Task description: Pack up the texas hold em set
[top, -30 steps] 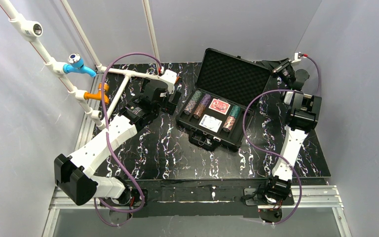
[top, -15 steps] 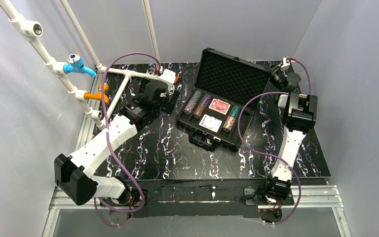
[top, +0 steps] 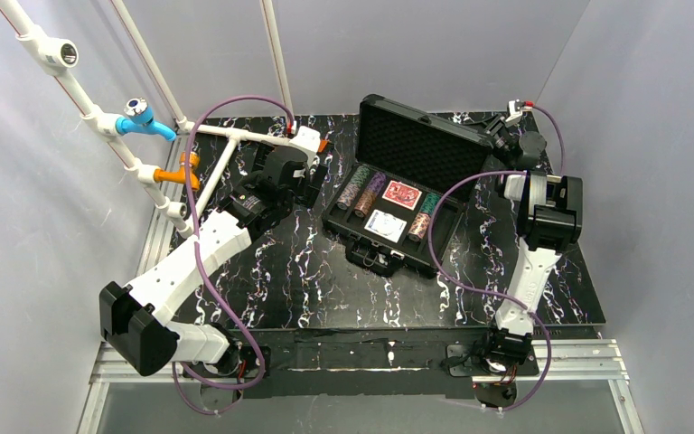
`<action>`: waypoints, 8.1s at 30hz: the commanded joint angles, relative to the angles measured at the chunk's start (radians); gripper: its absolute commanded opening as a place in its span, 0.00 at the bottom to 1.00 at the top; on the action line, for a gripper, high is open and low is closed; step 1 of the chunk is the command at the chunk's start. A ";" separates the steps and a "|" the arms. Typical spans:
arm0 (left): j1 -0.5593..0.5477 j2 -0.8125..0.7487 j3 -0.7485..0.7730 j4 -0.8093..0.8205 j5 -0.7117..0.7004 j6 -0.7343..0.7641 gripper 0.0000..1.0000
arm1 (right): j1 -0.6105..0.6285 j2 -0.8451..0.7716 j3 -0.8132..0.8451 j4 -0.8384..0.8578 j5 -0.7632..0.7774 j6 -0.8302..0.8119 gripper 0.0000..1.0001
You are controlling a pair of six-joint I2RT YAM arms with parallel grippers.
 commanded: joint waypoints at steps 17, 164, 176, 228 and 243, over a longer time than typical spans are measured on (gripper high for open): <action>0.000 -0.040 -0.006 0.012 -0.022 -0.005 0.99 | 0.040 -0.257 -0.212 -0.043 -0.037 -0.139 0.02; 0.075 -0.036 -0.292 -0.065 0.508 -0.507 0.82 | 0.350 -0.876 -0.252 -1.691 0.628 -0.950 0.89; 0.076 -0.250 -0.406 -0.136 0.472 -0.567 0.85 | 0.484 -0.939 -0.177 -1.641 0.520 -0.941 0.77; 0.075 -0.221 -0.701 0.053 0.638 -0.661 0.55 | 0.830 -0.878 -0.346 -1.595 0.721 -0.876 0.09; 0.075 -0.170 -0.705 0.118 0.672 -0.647 0.54 | 0.830 -0.832 -0.439 -1.626 0.826 -0.898 0.07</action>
